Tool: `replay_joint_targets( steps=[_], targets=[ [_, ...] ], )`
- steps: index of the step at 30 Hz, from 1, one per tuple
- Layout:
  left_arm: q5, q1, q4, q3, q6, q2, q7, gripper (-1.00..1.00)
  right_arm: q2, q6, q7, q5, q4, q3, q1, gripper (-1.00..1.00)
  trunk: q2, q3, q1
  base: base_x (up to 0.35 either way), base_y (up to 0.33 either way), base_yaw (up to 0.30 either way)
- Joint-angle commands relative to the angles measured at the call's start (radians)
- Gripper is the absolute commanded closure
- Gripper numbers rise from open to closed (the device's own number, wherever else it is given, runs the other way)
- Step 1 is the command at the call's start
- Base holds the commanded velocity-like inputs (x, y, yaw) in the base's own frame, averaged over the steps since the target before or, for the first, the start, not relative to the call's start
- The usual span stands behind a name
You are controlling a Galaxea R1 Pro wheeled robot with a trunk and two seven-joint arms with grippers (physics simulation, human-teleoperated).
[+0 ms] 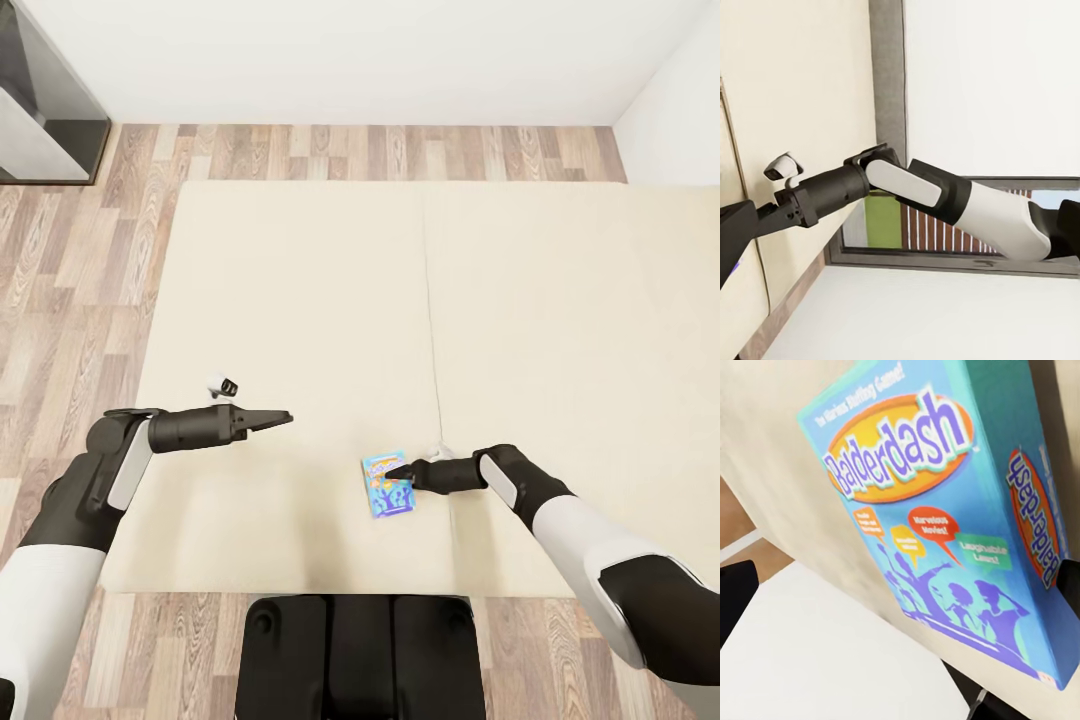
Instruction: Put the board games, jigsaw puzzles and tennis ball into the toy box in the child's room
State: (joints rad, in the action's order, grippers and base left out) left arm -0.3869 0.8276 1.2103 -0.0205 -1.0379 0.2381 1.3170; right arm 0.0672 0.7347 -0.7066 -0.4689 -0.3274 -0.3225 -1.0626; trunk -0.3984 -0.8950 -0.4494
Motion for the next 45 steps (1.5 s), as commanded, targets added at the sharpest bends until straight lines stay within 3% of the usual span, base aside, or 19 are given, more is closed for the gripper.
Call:
replay_joint_targets(
  steps=[1,45],
  targets=[
    [-0.003,0.0,0.0,-0.002,-0.008,0.001,0.001,-1.0,0.001,0.004,-0.002,-0.004,-0.001,-0.004,0.0,-1.0,-0.002,-0.001,-0.001,0.0,0.0,0.0],
    [-0.003,-0.001,0.0,-0.001,-0.008,0.001,0.001,-1.0,0.001,0.003,-0.003,-0.004,-0.001,-0.004,0.0,-1.0,-0.002,-0.001,-0.001,0.0,0.009,0.0]
  ],
)
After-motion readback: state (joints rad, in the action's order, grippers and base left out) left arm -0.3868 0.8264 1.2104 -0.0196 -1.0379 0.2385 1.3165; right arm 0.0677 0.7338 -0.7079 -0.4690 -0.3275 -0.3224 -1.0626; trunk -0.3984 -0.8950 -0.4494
